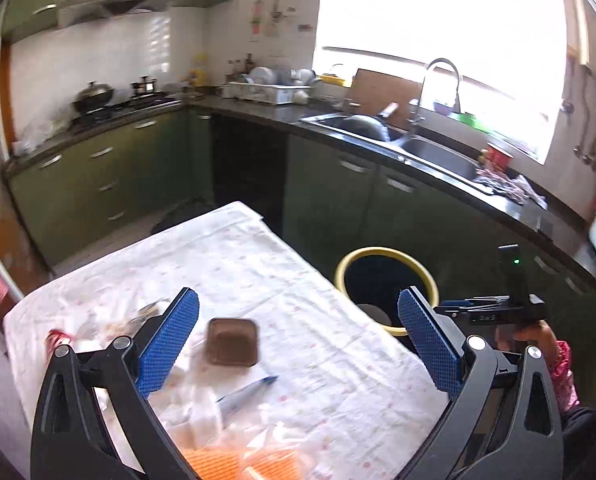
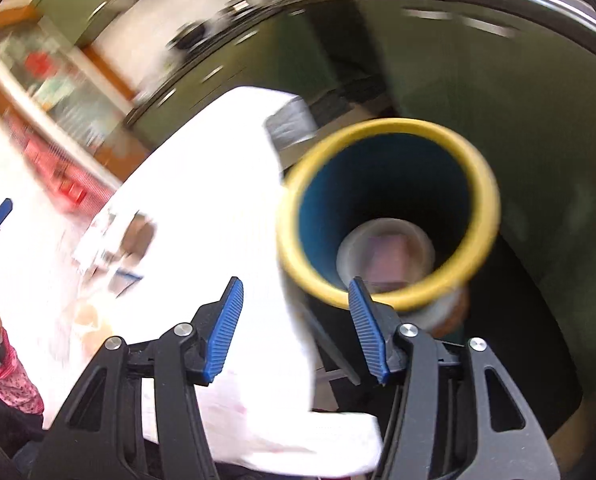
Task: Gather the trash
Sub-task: 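Grasp the brown plastic tray with the right gripper and lift it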
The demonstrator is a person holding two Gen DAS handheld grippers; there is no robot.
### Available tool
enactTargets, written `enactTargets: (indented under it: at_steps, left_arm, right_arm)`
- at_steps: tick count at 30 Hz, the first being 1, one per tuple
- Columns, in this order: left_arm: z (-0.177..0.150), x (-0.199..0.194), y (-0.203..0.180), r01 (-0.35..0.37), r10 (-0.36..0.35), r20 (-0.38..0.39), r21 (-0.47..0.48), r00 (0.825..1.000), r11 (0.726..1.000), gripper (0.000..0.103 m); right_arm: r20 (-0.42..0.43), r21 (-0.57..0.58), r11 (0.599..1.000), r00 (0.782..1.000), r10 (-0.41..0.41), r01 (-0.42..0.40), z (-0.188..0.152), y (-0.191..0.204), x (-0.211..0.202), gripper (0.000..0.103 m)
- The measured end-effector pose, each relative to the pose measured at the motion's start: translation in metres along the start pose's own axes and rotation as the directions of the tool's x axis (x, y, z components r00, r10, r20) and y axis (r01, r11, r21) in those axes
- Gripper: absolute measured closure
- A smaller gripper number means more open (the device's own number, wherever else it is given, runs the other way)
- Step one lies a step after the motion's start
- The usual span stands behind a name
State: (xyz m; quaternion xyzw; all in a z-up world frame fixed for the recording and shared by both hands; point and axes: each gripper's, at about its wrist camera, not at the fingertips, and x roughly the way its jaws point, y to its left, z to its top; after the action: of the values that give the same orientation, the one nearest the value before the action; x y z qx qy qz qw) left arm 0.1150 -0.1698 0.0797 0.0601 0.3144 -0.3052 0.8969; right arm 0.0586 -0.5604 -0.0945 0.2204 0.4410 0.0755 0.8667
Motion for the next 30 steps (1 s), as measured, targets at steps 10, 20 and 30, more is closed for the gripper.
enactTargets:
  at_steps: [10,20,30]
  left_arm:
    - [-0.103,-0.057,0.118,-0.265,0.273,0.000,-0.250,0.962,0.931,0.005]
    - [-0.173,-0.050,0.153,-0.291,0.283,-0.077,-0.384,0.956,0.876,0.005]
    - [-0.184,-0.038,0.162,-0.281,0.262,-0.100,-0.398,0.960,0.873,0.005]
  right_arm:
    - [-0.180,-0.393,0.907,0.980,0.083,-0.149,0.038,0.159,0.089,0.049]
    - [-0.289,-0.508,0.853,0.957,-0.040,-0.118,0.083,0.213,0.184,0.060]
    - [-0.319,-0.561,0.822,0.941,-0.109,-0.095,0.084,0.232,0.222,0.089]
